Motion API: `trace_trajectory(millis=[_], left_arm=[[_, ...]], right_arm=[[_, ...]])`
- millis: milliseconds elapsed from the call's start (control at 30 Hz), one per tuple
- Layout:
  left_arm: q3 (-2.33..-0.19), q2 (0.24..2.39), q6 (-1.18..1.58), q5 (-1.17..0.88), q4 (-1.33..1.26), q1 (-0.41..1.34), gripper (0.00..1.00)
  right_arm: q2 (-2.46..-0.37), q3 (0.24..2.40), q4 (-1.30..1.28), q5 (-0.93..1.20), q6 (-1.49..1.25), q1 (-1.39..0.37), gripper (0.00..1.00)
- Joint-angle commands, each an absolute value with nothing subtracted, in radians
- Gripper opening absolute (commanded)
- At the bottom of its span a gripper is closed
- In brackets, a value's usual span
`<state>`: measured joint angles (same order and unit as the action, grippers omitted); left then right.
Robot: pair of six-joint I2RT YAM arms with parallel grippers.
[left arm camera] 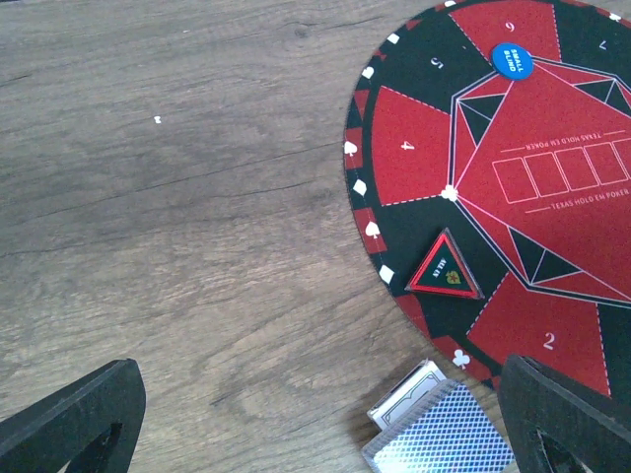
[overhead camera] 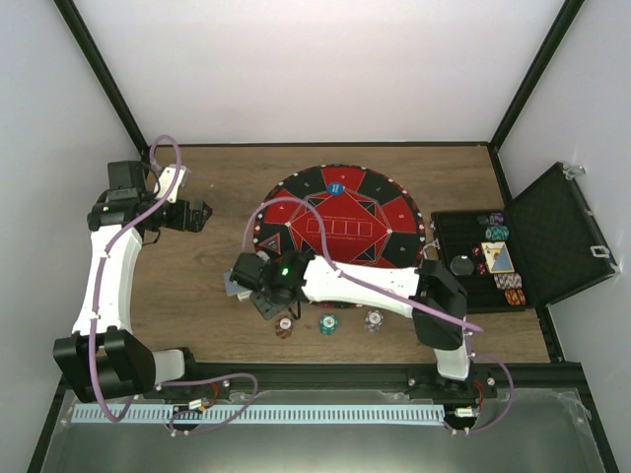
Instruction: Distribute texas hold em gaming equipment
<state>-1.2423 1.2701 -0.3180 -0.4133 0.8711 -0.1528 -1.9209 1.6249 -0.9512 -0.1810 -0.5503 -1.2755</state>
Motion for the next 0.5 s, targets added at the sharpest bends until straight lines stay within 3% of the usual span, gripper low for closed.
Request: trace_trajectory(millis=[0,233,467], left_arm=[[-1.269,1.244,-0.32,-0.43,0.887,-0.157,1.0],[-1.275,1.242,-0.315,-0.432,0.893,-0.159,1.0],[-1.279,1.248,-0.315,-0.436,0.897,-0.158,1.0]], right_arm=[[-1.884,1.707,-0.952,-0.236,-0.468,-1.149,0.2],[-1.982,1.728,-0.833,-0.225,-0.352,-0.918,0.18],[-2.139,1.787,-0.788,-0.204,-0.306,-0.858,0.17]])
